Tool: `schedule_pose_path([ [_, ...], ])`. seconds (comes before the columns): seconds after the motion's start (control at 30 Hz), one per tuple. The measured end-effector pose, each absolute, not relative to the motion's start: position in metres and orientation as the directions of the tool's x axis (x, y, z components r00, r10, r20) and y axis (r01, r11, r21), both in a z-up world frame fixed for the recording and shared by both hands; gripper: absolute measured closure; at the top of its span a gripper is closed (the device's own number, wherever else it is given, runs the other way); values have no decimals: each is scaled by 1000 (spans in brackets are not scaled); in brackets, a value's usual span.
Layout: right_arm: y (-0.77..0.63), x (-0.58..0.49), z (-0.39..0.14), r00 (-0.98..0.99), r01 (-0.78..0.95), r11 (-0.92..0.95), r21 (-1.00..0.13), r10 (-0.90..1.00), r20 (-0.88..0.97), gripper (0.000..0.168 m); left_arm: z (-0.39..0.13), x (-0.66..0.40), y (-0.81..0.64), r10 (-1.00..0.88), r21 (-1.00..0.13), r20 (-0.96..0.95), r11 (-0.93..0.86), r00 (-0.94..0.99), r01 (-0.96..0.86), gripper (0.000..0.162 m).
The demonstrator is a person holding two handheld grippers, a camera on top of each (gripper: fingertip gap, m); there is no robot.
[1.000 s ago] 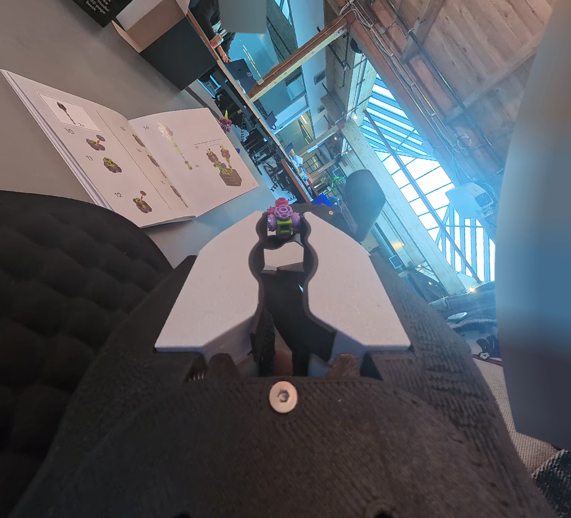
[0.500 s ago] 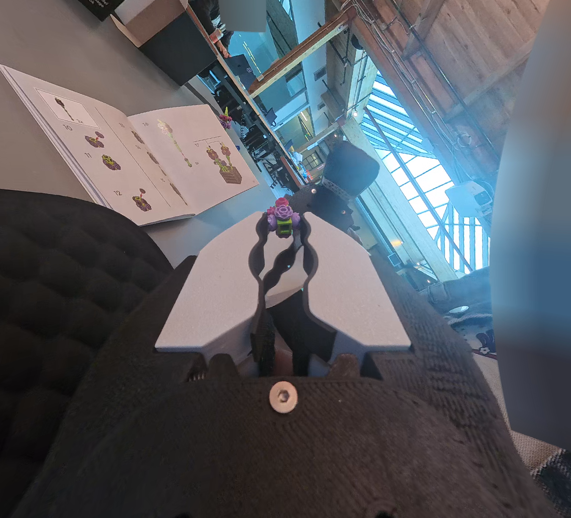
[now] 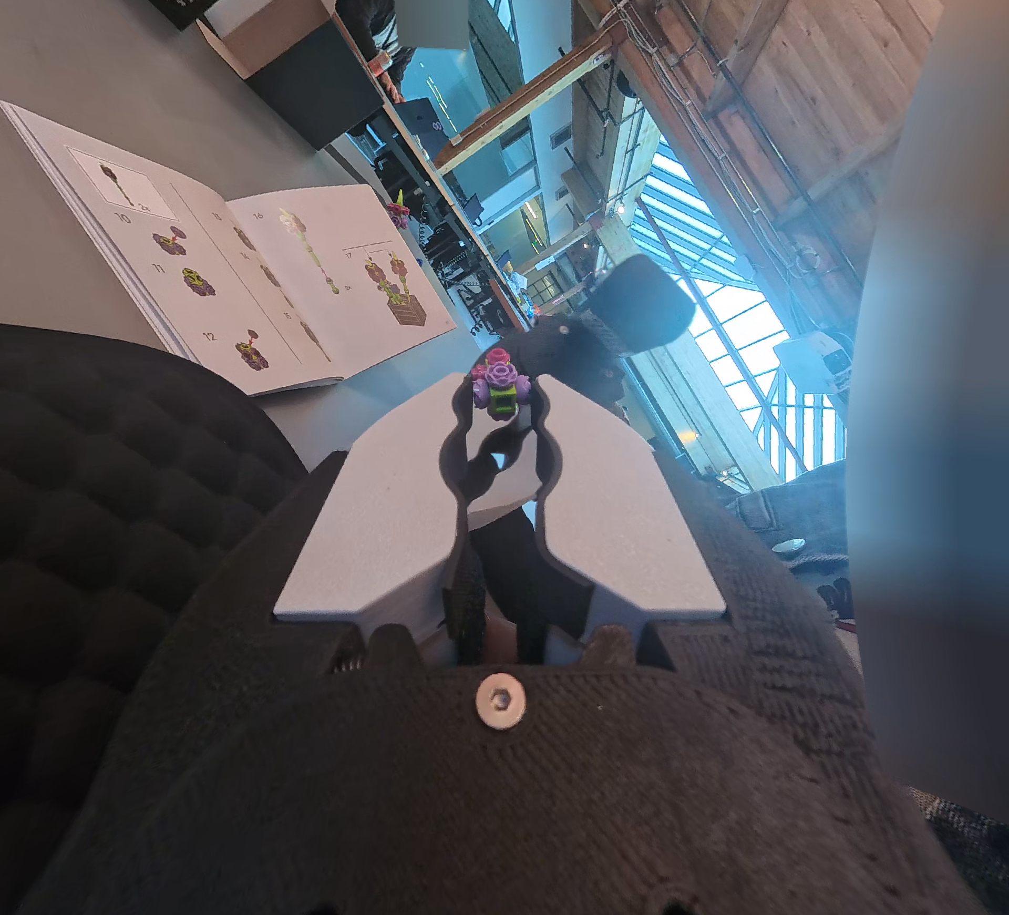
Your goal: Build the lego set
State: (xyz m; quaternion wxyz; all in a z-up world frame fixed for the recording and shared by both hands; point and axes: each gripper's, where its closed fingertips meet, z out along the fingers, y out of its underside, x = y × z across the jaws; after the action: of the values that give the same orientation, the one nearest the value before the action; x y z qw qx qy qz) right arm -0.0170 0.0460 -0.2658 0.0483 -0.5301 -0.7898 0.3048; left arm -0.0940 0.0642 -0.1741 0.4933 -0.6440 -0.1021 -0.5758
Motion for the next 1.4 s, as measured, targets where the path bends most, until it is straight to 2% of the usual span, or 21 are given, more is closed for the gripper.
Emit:
schedule_pose_path([
  [0.03, 45, -18, -261, -449, 781, 265, -566, 868, -213, 156, -174, -94, 64, -436, -520, 841, -493, 319, 698, 143],
  [0.1, 46, -19, -255, -455, 733, 296, -613, 883, -118, 156, -176, -93, 64, -427, -524, 842, -498, 330, 691, 143],
  [0.23, 45, -18, -253, -353, 727, 265, -634, 935, -14, 157, -184, -88, 66, -393, -541, 839, -530, 376, 654, 143],
  [0.43, 41, -16, -265, -244, 759, 153, -633, 968, -59, 157, -192, -82, 67, -364, -535, 845, -582, 393, 612, 143],
  [1.1, 41, -19, -273, -268, 774, 209, -598, 963, -10, 162, -193, -83, 67, -343, -511, 859, -596, 379, 620, 144],
  [1.17, 41, -19, -274, -267, 771, 210, -601, 964, -6, 162, -192, -83, 67, -323, -479, 878, -607, 355, 634, 144],
  [1.23, 43, -19, -272, -258, 766, 202, -611, 966, -5, 162, -187, -82, 66, -295, -400, 916, -621, 273, 674, 144],
  [1.4, 54, -32, -222, -210, 645, 118, -755, 977, -26, 163, -183, -68, 58, -226, -217, 971, -680, 82, 700, 144],
])
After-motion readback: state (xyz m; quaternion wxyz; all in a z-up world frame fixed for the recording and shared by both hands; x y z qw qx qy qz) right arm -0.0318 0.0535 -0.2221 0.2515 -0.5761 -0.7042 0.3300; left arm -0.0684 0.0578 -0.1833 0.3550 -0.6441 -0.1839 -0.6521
